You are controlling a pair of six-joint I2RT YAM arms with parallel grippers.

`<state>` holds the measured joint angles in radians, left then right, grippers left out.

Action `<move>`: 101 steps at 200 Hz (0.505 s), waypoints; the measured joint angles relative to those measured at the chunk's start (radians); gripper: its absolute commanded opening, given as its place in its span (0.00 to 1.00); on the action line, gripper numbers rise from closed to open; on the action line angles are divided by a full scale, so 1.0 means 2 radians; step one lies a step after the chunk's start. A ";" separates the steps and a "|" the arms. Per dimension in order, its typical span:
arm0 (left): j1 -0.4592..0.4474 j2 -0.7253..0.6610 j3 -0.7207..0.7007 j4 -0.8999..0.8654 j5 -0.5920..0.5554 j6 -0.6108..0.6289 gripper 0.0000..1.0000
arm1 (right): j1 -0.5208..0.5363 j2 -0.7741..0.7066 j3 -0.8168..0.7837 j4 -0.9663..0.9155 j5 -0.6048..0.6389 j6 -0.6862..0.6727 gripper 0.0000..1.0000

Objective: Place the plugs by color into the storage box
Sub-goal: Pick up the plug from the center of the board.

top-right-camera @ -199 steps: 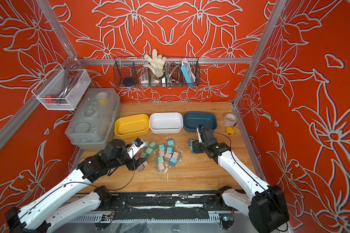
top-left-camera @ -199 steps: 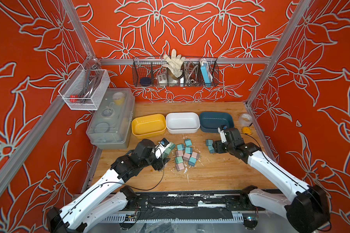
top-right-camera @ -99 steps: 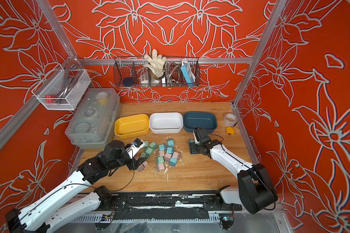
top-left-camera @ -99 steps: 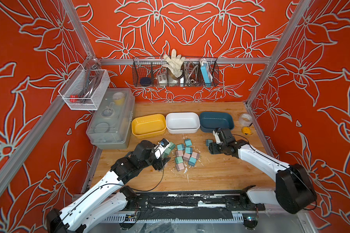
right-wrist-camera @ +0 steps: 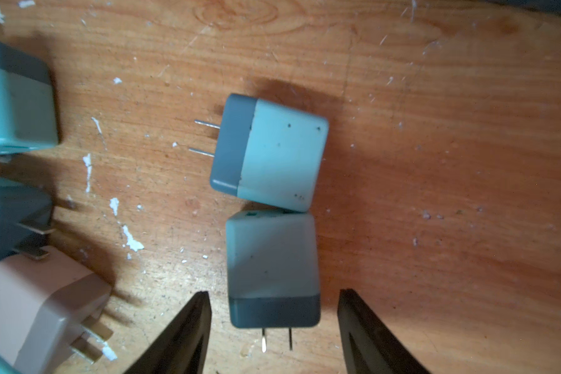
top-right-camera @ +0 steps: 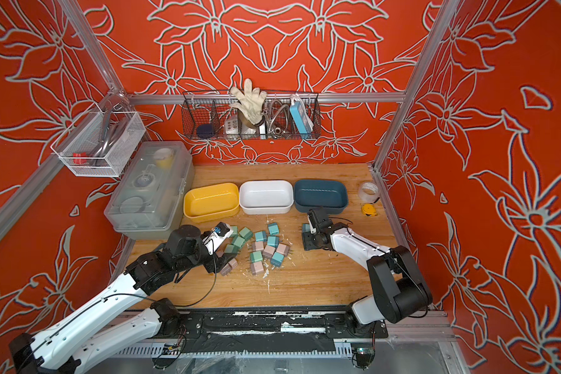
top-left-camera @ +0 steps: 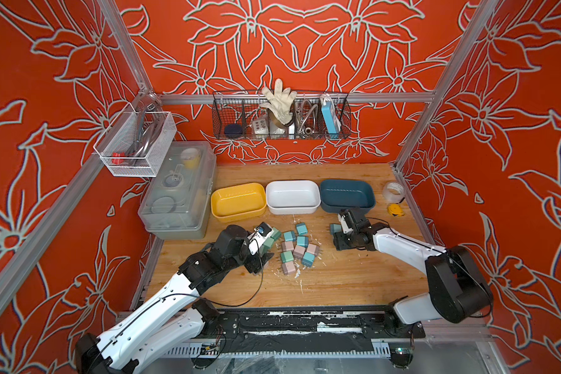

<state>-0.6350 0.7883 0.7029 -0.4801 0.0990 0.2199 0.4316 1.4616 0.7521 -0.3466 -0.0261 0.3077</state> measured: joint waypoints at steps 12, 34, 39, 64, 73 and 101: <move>0.000 0.000 0.000 0.001 0.000 0.000 0.74 | 0.000 0.006 0.000 0.002 0.000 -0.002 0.63; 0.000 0.000 0.000 0.002 0.000 0.000 0.74 | 0.000 0.014 0.000 0.003 0.000 -0.003 0.63; 0.000 0.001 0.000 0.002 0.000 0.000 0.74 | 0.000 0.016 0.000 0.004 0.000 -0.003 0.63; 0.000 0.003 0.000 0.002 0.002 0.000 0.74 | 0.000 0.020 0.000 0.004 0.001 -0.004 0.60; 0.000 0.003 0.000 0.002 0.002 0.000 0.74 | 0.000 0.021 0.000 0.005 0.001 -0.005 0.60; 0.000 0.004 0.000 0.002 0.002 0.000 0.74 | 0.000 0.022 0.000 0.007 0.001 -0.006 0.58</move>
<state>-0.6350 0.7963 0.7029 -0.4763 0.1032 0.2195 0.4316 1.5059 0.7525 -0.3325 -0.0238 0.2947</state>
